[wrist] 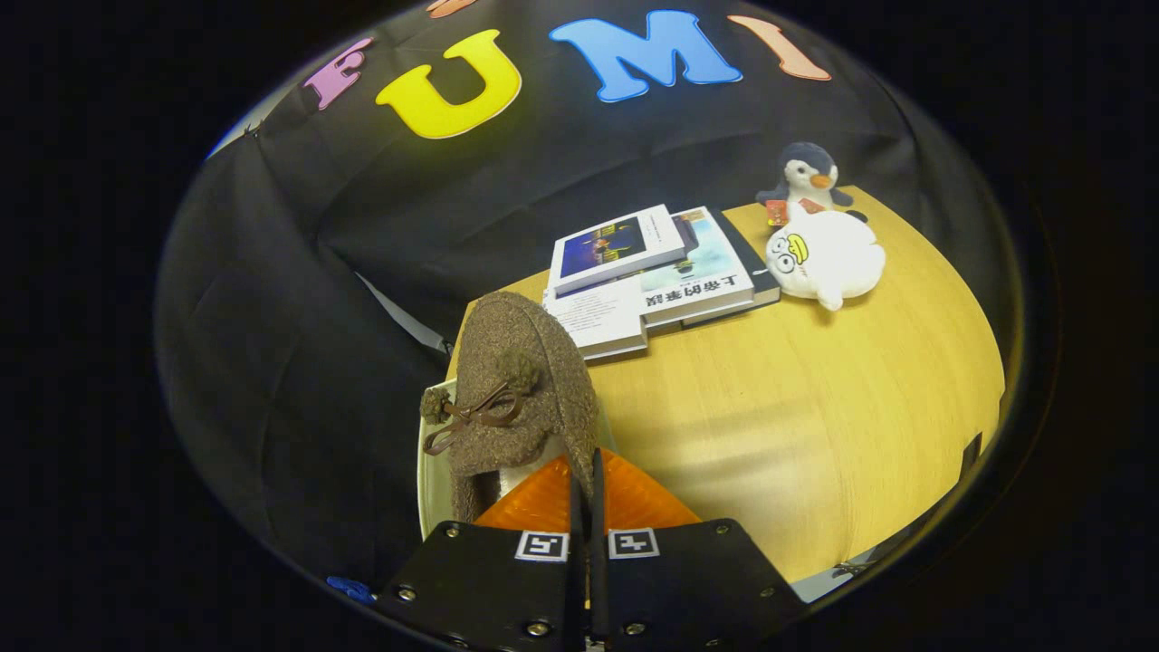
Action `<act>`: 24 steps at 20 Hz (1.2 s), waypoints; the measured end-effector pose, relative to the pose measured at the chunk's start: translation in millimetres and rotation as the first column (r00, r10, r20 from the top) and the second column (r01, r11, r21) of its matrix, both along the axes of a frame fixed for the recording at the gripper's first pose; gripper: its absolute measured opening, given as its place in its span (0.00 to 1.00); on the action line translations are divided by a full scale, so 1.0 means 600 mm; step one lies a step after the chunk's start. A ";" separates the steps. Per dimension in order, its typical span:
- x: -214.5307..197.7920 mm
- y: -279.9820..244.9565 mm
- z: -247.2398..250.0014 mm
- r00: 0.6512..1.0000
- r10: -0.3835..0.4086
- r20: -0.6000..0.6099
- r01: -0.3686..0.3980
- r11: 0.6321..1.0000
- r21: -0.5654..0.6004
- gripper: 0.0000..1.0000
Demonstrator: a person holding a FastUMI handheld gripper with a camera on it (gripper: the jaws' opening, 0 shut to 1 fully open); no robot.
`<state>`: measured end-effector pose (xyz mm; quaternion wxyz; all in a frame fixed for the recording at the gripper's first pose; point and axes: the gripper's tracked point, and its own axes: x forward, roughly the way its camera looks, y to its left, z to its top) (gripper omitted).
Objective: Open the storage box then place both shoes into the box .Put the left shoe in first, then the right shoe, with the right side of both shoes facing outward in a uniform manner.
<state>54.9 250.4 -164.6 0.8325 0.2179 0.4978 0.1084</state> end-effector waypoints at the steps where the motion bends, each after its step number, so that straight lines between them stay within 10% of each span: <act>1: 0.000 0.016 -0.003 1.000 0.006 -0.001 -0.006 1.000 0.003 0.02; 15: -0.011 0.113 -0.076 0.999 0.003 -0.046 -0.005 0.999 -0.038 0.06; 20: 0.014 0.104 -0.017 0.993 0.004 0.118 0.001 0.999 -0.039 0.98; 24: 0.026 0.066 0.050 0.967 0.020 0.254 -0.007 0.999 -0.051 0.97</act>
